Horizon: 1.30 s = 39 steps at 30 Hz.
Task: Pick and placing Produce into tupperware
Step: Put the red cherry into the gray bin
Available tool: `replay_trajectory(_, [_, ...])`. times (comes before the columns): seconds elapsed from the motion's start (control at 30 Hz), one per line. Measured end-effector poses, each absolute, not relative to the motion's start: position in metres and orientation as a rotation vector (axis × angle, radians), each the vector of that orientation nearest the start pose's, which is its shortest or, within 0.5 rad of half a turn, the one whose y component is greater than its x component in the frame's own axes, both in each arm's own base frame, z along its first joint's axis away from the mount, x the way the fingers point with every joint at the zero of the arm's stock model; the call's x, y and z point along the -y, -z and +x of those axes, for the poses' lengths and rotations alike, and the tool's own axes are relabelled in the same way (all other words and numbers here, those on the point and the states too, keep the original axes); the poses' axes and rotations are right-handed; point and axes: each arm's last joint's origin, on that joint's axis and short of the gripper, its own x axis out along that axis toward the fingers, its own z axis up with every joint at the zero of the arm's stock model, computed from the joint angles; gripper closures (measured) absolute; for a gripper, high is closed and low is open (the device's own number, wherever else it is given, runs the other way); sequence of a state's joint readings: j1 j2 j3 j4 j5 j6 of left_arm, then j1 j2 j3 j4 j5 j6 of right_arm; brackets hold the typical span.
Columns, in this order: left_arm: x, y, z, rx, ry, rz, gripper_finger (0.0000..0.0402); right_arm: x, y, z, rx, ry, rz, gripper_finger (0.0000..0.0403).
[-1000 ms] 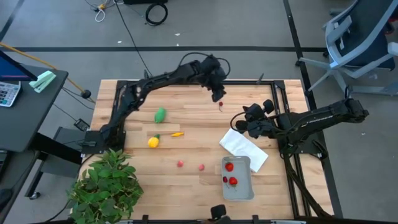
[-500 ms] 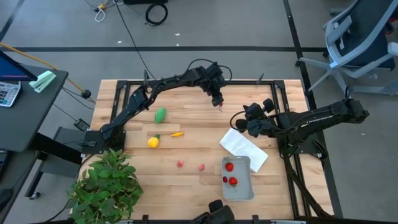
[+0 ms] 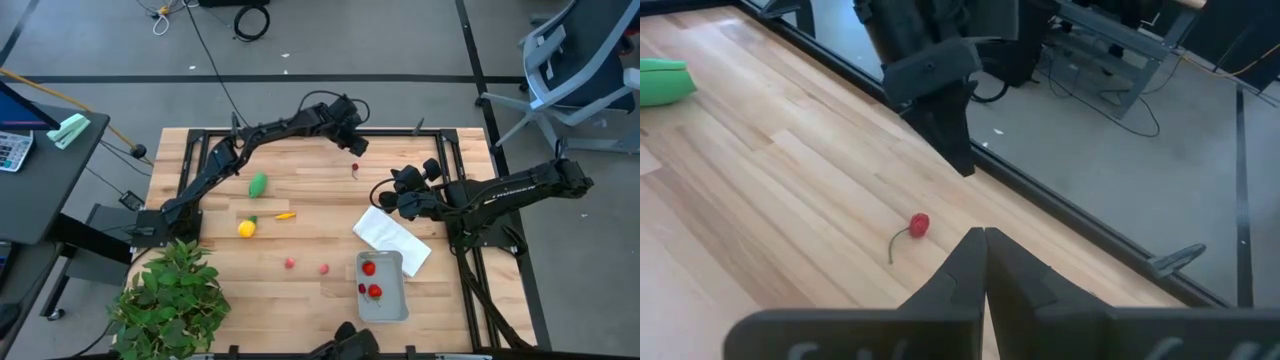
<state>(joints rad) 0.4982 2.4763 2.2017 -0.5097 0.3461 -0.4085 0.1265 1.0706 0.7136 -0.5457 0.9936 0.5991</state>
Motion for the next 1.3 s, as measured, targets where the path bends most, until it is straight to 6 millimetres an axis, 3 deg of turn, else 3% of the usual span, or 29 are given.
replay_trajectory(0.17, [-0.232,-0.195,0.5,-0.645,-0.237,-0.664,0.0263,-0.001,-0.24,0.197,-0.509,0.991,0.041,0.0386])
replay_trajectory(0.37, [-0.198,-0.191,0.508,-0.742,-0.114,-0.475,0.0269,-0.001,-0.24,0.197,-0.51,0.99,0.042,0.0386])
replay_trajectory(0.5, [-0.189,-0.203,0.497,-0.848,-0.078,-0.414,0.0267,-0.001,-0.239,0.197,-0.537,0.962,0.047,0.0383])
replay_trajectory(0.67, [-0.196,-0.232,0.466,-0.974,-0.13,-0.357,0.0261,-0.002,-0.235,0.194,-0.581,0.931,0.116,0.035])
replay_trajectory(0.77, [-0.203,-0.261,0.444,-0.994,-0.144,-0.359,0.0262,-0.002,-0.235,0.194,-0.563,0.94,0.168,0.0319])
replay_trajectory(0.93, [-0.201,-0.326,0.397,-0.976,-0.161,-0.342,0.0276,-0.004,-0.234,0.195,-0.564,0.909,0.277,0.0269])
replay_trajectory(1.1, [-0.183,-0.399,0.34,-0.885,-0.163,-0.261,0.0292,-0.002,-0.234,0.196,-0.546,0.92,0.303,0.024])
replay_trajectory(1.3, [-0.156,-0.466,0.274,-0.72,-0.209,-0.163,0.0302,0.015,-0.239,0.206,-0.517,0.873,0.377,0.0231])
